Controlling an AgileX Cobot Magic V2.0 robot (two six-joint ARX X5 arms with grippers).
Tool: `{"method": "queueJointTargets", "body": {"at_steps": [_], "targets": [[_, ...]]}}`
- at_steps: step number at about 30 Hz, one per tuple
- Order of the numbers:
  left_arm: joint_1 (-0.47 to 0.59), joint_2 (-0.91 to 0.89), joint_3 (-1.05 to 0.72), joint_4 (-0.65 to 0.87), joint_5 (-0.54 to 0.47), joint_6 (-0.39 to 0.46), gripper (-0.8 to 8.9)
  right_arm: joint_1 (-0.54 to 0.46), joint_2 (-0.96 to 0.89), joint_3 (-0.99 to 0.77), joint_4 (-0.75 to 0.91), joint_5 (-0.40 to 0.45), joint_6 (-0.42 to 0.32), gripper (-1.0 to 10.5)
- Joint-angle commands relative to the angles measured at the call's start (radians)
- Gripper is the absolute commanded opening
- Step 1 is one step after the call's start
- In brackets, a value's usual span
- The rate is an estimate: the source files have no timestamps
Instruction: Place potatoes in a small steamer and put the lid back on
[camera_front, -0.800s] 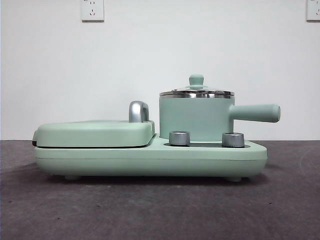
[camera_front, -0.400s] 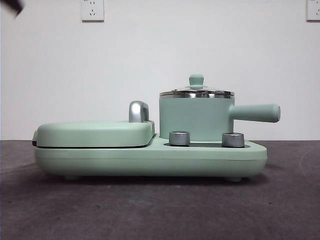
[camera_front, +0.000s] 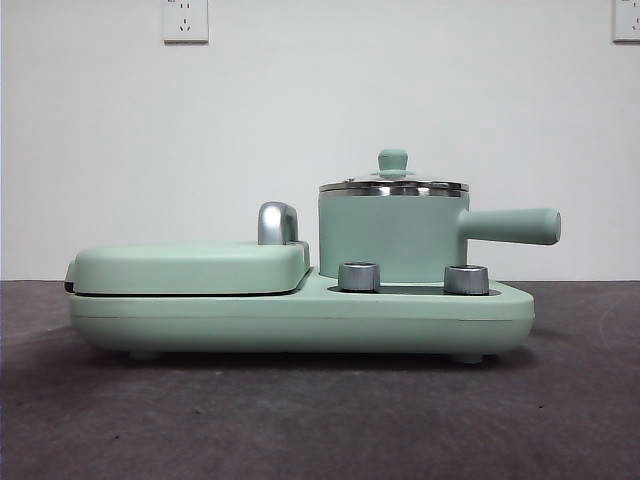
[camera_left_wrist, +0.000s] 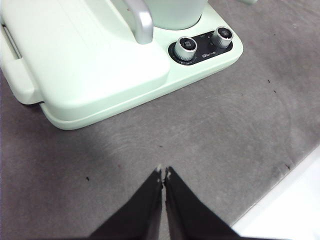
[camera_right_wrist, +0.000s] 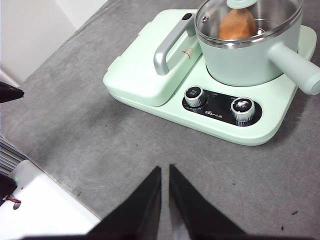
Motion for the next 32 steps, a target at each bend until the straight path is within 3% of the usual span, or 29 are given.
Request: {"method": "queueJointTargets", "body": {"at_steps": [1,18,23,27,32], "targets": [[-0.003,-0.003,0.011,0.016,0.002,-0.008,0.09,0.006,0.003,0.008,0.011,0.000,-0.007,0.2],[0.035,-0.060,-0.023,0.047,0.000,-0.005,0.09,0.006,0.003,0.008,0.011,-0.001,-0.007,0.2],[0.180,-0.235,-0.242,0.318,-0.003,-0.003,0.10,0.006,0.003,0.008,0.011,-0.001,-0.007,0.2],[0.310,-0.409,-0.491,0.538,-0.018,0.076,0.09,0.006,0.003,0.008,0.011,-0.001,-0.007,0.2],[0.410,-0.528,-0.688,0.602,-0.030,0.074,0.10,0.006,0.003,0.008,0.011,-0.001,-0.007,0.2]]}}
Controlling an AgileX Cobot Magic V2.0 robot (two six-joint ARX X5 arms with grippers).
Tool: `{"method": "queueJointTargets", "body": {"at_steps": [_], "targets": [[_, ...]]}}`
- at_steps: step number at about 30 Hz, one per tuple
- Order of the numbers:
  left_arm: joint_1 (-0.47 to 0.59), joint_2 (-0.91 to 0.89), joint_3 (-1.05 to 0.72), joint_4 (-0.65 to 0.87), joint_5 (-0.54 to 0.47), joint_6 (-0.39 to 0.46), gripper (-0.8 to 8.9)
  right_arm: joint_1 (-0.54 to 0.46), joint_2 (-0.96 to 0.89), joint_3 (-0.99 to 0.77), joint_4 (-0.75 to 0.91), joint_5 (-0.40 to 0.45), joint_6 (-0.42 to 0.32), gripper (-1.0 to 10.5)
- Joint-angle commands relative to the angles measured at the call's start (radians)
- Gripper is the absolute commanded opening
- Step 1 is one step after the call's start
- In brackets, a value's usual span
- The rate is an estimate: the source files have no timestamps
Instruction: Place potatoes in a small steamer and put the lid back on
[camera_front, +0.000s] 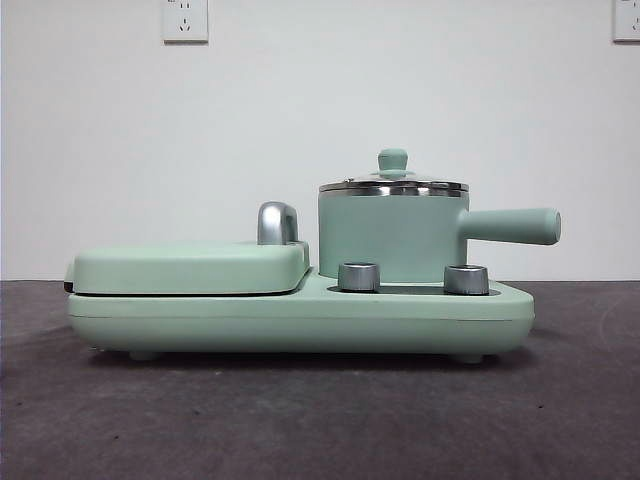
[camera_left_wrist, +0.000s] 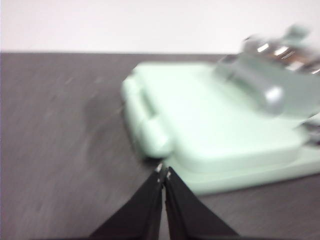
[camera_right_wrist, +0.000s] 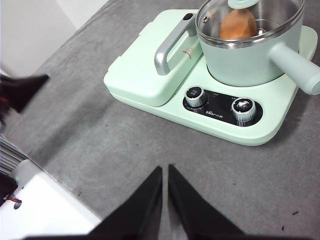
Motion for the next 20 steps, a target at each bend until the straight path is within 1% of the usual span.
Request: {"method": "queueJointTargets", "body": {"at_steps": [1,4,6,8,10,20], "targets": [[0.034,-0.036,-0.070,0.015,-0.011,0.023,0.09,0.006,0.003,0.008,0.011,-0.001,-0.007,0.2],[0.071,-0.046,-0.096,0.030,-0.023,0.024,0.10,0.006,0.004,0.008,0.013,0.000,-0.007,0.2],[0.092,-0.046,-0.100,0.037,-0.060,0.023,0.10,0.006,0.003,0.008,0.013,0.000,-0.007,0.2],[0.104,-0.046,-0.114,0.077,-0.104,0.003,0.10,0.006,0.003,0.008,0.013,-0.001,-0.007,0.2],[0.106,-0.046,-0.119,0.082,-0.140,-0.018,0.09,0.006,0.003,0.008,0.013,-0.001,-0.007,0.2],[0.106,-0.046,-0.119,0.084,-0.150,-0.026,0.09,0.006,0.003,0.008,0.014,-0.001,-0.007,0.2]]}}
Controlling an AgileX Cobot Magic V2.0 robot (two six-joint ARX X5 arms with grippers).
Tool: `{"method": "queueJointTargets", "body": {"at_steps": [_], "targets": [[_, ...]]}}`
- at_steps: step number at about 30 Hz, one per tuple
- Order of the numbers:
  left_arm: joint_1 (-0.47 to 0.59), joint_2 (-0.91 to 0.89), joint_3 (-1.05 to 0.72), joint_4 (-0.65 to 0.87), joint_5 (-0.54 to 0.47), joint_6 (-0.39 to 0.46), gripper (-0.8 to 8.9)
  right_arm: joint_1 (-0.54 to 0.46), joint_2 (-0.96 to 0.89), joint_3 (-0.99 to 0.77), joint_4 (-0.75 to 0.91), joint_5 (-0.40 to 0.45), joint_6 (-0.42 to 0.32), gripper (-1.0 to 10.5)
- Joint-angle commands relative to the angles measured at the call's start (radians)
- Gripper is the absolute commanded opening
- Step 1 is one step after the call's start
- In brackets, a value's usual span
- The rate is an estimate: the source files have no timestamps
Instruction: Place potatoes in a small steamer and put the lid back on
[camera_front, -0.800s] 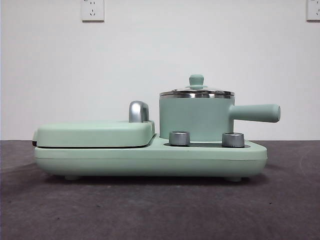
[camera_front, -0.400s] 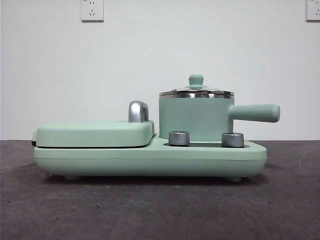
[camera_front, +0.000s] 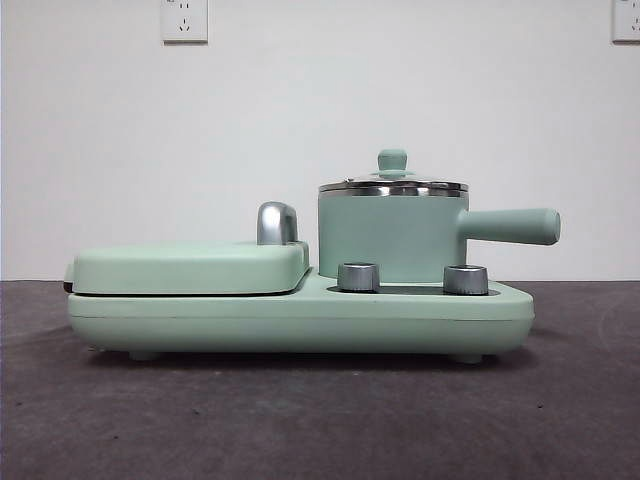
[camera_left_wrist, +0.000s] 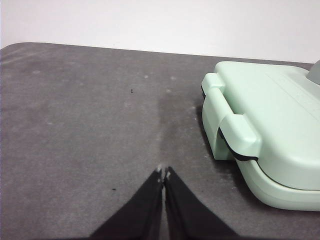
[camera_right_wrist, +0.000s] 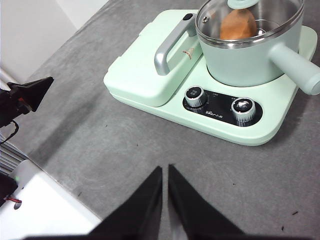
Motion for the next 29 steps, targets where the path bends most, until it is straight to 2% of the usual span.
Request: {"method": "queueJointTargets", "body": {"at_steps": [1,18,20,23,26,29], "targets": [[0.000,0.000,-0.020,-0.007,-0.004,-0.010,0.10,0.006,0.003,0.008,0.013,0.000,-0.007,0.2],[0.000,-0.001,-0.020,-0.007,-0.004,-0.010,0.10,0.004,0.001,0.006,0.020,0.001,-0.009,0.2],[0.000,-0.001,-0.019,-0.007,-0.004,-0.009,0.10,-0.036,-0.013,0.002,0.021,0.031,-0.035,0.2],[0.000,-0.001,-0.019,-0.007,-0.004,-0.010,0.10,-0.146,-0.039,-0.047,0.080,0.026,-0.065,0.2],[0.000,-0.001,-0.019,-0.007,-0.004,-0.010,0.10,-0.269,-0.092,-0.155,0.200,0.038,-0.069,0.2],[0.000,-0.001,-0.019,-0.007,-0.004,-0.010,0.10,-0.377,-0.152,-0.297,0.363,0.119,-0.111,0.2]]}}
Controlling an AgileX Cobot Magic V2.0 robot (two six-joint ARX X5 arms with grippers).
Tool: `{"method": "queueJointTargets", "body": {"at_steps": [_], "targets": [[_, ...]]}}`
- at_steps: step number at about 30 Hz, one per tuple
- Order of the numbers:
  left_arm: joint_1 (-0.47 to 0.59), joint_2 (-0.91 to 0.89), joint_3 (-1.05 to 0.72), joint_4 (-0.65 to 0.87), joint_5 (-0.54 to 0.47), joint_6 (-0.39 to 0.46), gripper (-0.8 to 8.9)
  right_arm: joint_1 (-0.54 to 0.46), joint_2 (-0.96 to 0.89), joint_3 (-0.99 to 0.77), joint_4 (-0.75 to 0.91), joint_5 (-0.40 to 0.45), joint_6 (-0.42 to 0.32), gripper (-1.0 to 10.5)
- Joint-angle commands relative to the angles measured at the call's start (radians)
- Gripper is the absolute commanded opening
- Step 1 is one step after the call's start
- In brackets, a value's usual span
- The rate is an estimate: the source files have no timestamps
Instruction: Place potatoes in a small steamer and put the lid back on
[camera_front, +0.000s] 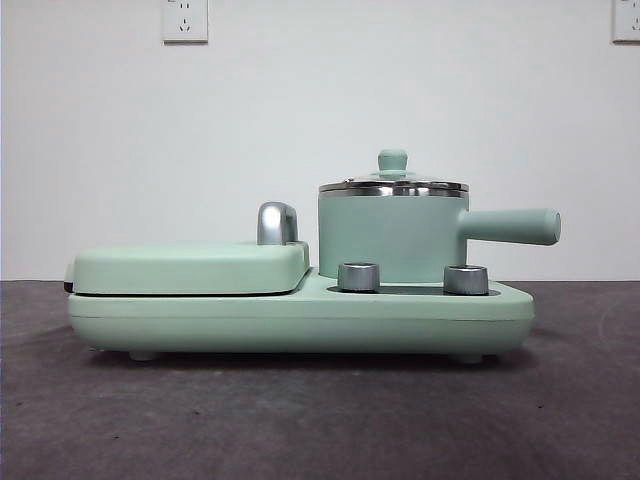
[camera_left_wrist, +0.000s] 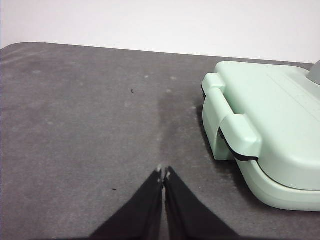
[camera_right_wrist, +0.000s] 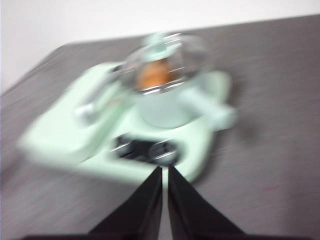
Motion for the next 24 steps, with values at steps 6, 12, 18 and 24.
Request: {"method": "queueJointTargets", "body": {"at_steps": [6,12,18,24], "targets": [[0.000,-0.001,-0.019,-0.007,-0.004,-0.009,0.10,-0.192,-0.142,-0.328,0.358,0.096,-0.048,0.2],[0.000,-0.001,-0.019,-0.007,-0.004,-0.009,0.10,-0.227,-0.212,-0.492,0.386,0.127,-0.109,0.2],[0.000,-0.001,-0.019,-0.007,-0.004,-0.009,0.09,-0.227,-0.265,-0.584,0.444,0.127,-0.147,0.2],[0.000,-0.001,-0.019,-0.007,-0.004,-0.008,0.09,-0.227,-0.280,-0.583,0.431,0.148,-0.211,0.2]]}}
